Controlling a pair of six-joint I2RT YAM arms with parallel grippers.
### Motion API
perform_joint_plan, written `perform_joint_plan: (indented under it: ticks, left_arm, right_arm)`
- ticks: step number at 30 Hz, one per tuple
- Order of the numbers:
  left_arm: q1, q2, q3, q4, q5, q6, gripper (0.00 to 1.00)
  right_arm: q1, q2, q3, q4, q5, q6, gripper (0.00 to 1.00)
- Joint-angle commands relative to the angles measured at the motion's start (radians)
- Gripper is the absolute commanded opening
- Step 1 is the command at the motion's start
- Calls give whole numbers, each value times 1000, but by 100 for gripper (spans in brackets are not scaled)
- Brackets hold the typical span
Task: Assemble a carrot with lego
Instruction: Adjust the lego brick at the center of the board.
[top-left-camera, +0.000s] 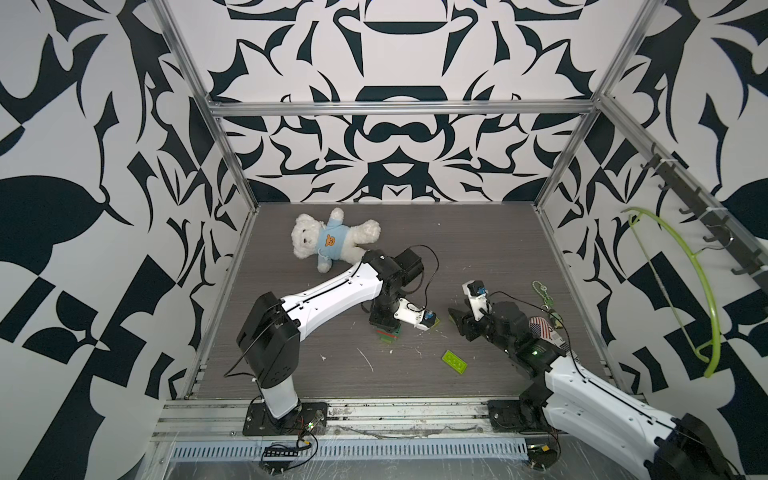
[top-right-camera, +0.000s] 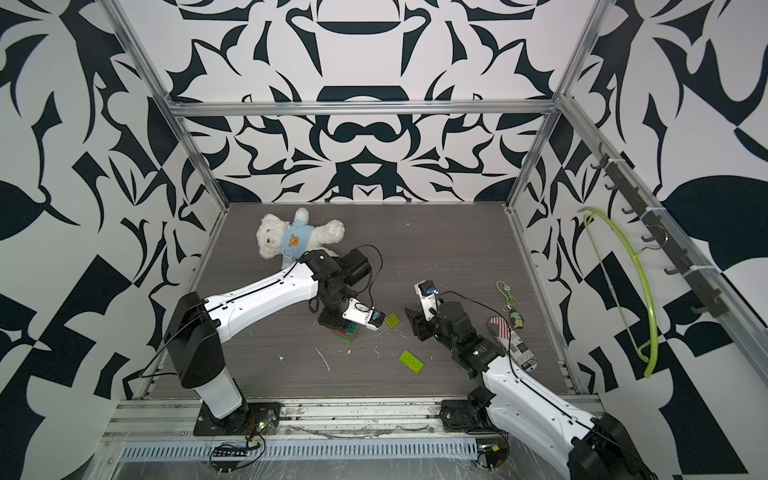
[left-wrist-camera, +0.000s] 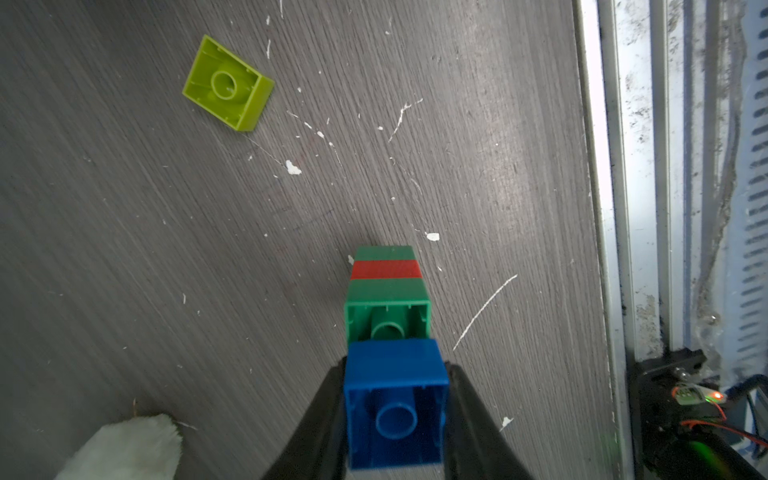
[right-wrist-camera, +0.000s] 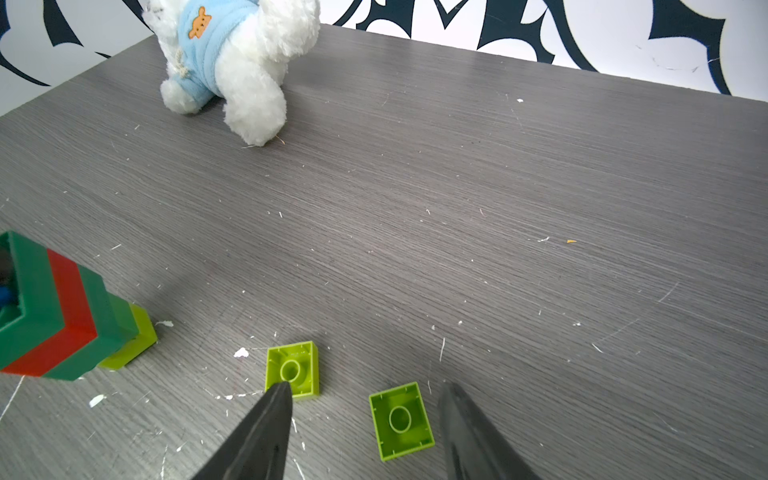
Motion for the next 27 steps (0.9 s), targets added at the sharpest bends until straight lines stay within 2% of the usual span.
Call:
perform_joint_plan:
  ticks: [1, 21, 27]
  left_arm:
    - [-7, 110, -111, -64, -51, 12, 0]
    - [-7, 166, -96, -118, -67, 20, 0]
    - [-8, 114, -50, -134, -59, 23, 0]
  right_arm:
    - [-3, -20, 9, 37, -3, 17, 61]
    - [-3, -19, 10, 39, -4, 18, 61]
    - [-4, -11, 12, 42, -9, 18, 61]
